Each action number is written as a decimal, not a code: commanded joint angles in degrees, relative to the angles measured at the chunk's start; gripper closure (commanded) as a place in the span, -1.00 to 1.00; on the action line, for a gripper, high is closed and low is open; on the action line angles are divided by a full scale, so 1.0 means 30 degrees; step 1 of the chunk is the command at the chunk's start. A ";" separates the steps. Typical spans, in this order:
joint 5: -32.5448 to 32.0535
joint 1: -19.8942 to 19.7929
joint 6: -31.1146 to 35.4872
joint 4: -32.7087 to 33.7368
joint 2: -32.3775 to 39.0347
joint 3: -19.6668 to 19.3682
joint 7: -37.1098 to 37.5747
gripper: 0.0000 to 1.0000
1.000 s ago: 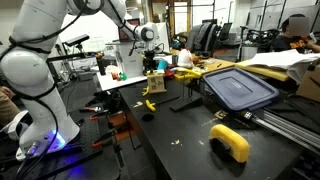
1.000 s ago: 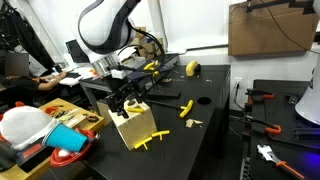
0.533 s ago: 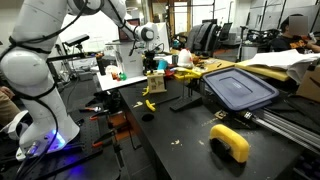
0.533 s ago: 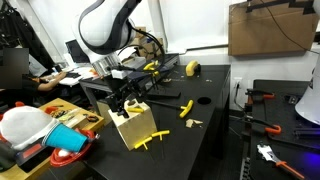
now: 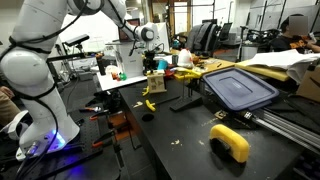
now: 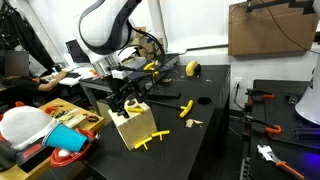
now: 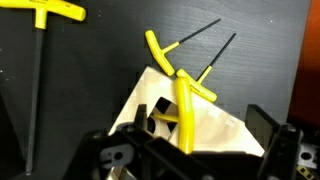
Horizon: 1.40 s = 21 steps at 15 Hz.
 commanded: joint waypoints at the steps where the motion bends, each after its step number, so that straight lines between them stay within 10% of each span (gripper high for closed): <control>1: -0.0434 0.0289 -0.0755 0.0537 0.0193 -0.0296 0.0085 -1.00; 21: -0.0910 0.0225 -0.0913 0.0530 0.0223 -0.0444 0.0032 -1.00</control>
